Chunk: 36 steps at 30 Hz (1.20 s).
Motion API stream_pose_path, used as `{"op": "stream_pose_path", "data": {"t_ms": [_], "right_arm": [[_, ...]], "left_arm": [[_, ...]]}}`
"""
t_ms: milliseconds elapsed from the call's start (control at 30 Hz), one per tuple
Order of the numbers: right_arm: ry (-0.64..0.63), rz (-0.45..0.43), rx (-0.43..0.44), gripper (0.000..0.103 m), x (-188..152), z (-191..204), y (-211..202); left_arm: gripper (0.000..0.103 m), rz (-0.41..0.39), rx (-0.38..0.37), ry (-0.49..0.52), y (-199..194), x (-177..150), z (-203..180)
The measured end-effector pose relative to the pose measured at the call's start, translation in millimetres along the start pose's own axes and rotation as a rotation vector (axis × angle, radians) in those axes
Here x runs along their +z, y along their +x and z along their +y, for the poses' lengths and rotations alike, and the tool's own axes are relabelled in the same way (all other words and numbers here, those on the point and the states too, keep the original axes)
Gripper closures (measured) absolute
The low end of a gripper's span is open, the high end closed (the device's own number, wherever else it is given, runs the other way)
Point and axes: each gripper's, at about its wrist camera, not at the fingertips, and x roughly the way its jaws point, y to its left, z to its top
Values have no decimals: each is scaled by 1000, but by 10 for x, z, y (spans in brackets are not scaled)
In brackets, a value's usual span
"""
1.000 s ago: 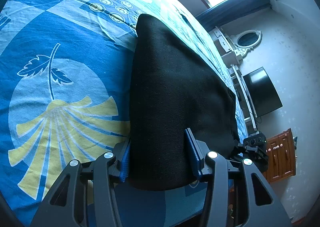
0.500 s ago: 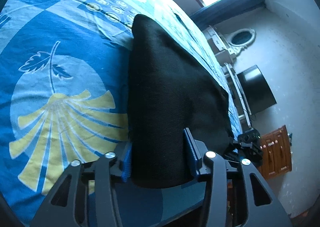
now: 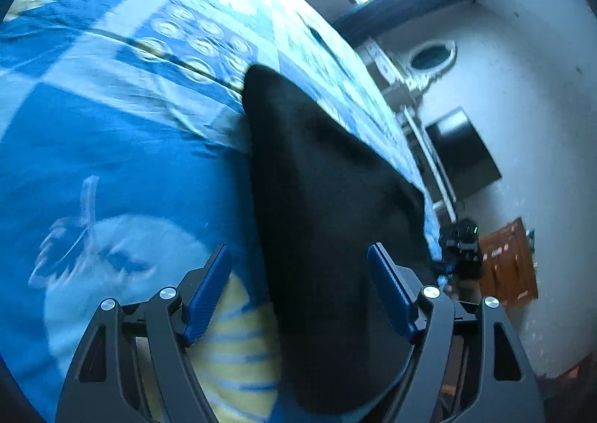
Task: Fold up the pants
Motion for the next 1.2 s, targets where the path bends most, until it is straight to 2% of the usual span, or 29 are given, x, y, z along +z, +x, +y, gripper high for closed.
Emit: {"op": "stream_pose_path", "data": {"t_ms": [67,133,200,267,400,567,700,967,1200], "right_arm": [[-20,39,-4,32,49,63,143],[-34,59,-13,39,88,107,233],[-26,73,-14,55,108,80,275],[-18,76,5,61,111,47,263],[-2,60,48,73,45,-17,214],[-28,36,36,77,13,29,130],[-52,39,27,78,39,72,78],[-61,45,22,79,105,4,-54],[-32,51,47,78,129,-118,-42]], "left_arm": [[29,24,9,41,126,58,-58],[26,31,8,60,204,86,-114],[26,28,5,61,254,102,-137],[26,22,2,61,266,96,-124],[47,29,17,90,248,24,-172],[60,36,21,77,231,32,-165],[64,31,28,57,228,63,-191],[65,40,23,34,253,16,-288],[63,45,30,57,304,49,-238]]}}
